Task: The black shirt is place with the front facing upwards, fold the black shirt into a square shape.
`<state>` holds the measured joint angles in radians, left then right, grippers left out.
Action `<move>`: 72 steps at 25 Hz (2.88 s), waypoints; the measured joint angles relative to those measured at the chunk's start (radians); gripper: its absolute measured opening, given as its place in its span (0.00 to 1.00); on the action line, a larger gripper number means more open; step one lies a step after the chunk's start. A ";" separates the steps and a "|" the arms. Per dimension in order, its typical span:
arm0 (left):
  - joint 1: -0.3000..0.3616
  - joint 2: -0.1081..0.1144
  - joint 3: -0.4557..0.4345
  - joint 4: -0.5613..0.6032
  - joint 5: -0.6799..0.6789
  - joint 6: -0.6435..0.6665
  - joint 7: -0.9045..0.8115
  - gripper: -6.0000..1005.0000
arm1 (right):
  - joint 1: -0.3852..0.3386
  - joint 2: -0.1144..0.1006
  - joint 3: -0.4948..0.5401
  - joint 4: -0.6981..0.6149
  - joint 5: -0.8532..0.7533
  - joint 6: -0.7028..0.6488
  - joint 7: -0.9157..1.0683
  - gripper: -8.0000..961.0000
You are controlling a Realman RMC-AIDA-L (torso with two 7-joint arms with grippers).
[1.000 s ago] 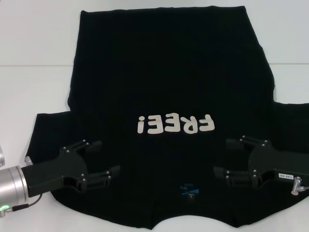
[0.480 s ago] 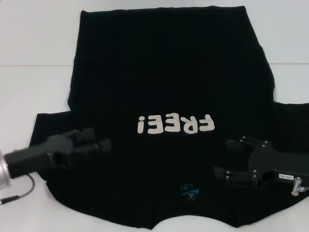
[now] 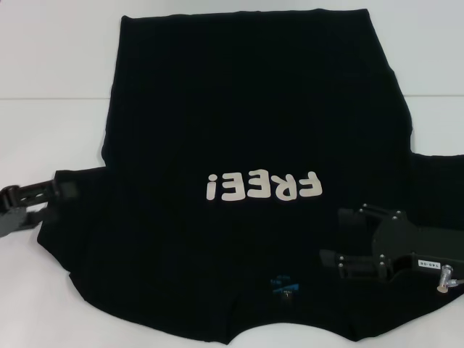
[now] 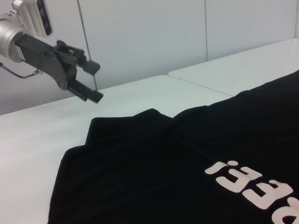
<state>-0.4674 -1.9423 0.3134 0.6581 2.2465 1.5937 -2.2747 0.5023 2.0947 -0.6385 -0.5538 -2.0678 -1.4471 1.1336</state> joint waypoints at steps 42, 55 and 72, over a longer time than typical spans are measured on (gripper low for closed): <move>-0.043 0.026 0.070 -0.092 0.165 -0.233 -0.236 0.87 | 0.001 -0.001 0.000 -0.007 0.000 0.005 0.001 0.97; -0.053 0.023 0.093 -0.084 0.166 -0.241 -0.238 0.66 | -0.003 -0.002 0.002 -0.012 0.000 0.000 0.003 0.97; -0.047 0.011 0.108 -0.076 0.178 -0.265 -0.226 0.13 | -0.010 -0.002 0.004 -0.013 0.000 -0.006 0.004 0.97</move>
<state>-0.5143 -1.9312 0.4215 0.5824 2.4243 1.3286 -2.5007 0.4924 2.0923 -0.6350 -0.5672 -2.0678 -1.4527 1.1378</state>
